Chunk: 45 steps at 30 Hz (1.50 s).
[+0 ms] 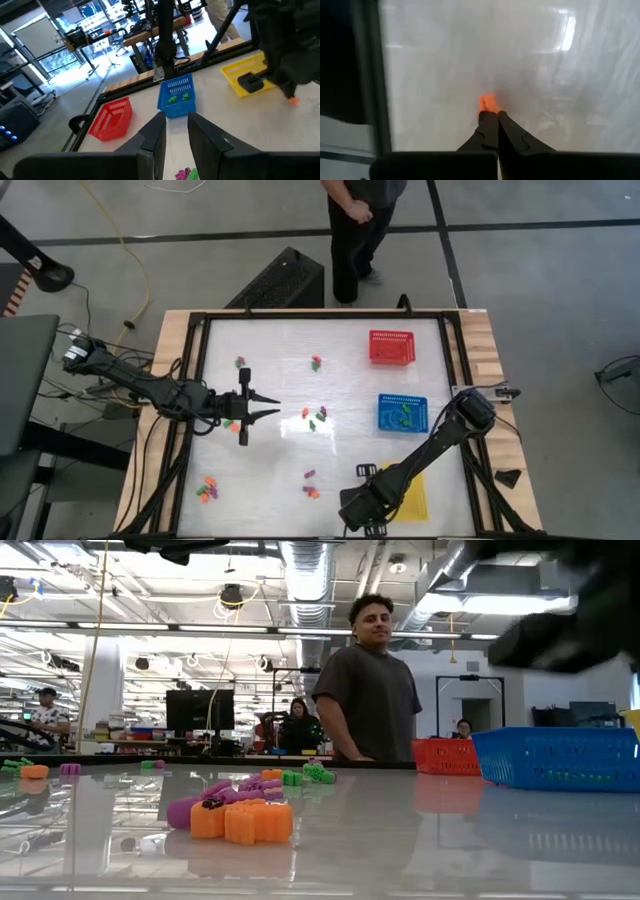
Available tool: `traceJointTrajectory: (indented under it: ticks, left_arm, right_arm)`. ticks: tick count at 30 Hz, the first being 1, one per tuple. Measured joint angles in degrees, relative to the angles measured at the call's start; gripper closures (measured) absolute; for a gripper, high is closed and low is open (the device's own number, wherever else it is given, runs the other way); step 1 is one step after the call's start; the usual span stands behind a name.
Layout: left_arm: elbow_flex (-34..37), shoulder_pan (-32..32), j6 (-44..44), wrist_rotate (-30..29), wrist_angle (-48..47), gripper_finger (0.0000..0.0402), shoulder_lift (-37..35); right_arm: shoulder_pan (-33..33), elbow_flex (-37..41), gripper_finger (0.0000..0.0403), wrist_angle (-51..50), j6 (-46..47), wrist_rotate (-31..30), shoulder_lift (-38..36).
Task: Sort Halloween decoration
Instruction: Put the orange skeleton toy into the yellow basket
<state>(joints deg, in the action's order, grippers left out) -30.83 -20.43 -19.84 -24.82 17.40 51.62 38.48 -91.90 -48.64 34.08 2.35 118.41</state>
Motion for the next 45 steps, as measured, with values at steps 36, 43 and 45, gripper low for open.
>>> traceJointTrajectory:
  ticks: [36, 43, 45]
  left_arm:
    - [-0.02, -0.01, 2.59, -0.03, -3.07, 0.0330, 0.00]
    - [-0.02, -0.01, 4.46, -0.02, -7.40, 0.0330, -0.53]
    - [-0.02, -0.32, 5.68, -0.05, -9.89, 0.0330, -2.05]
  right_arm:
    - [9.69, 8.83, 0.0351, -19.70, 35.10, -3.76, -14.98]
    - [7.45, 4.62, 0.0325, -25.46, 31.25, -1.01, -14.99]
    - [6.40, 2.74, 0.0316, -25.78, 28.04, -2.41, -15.02]
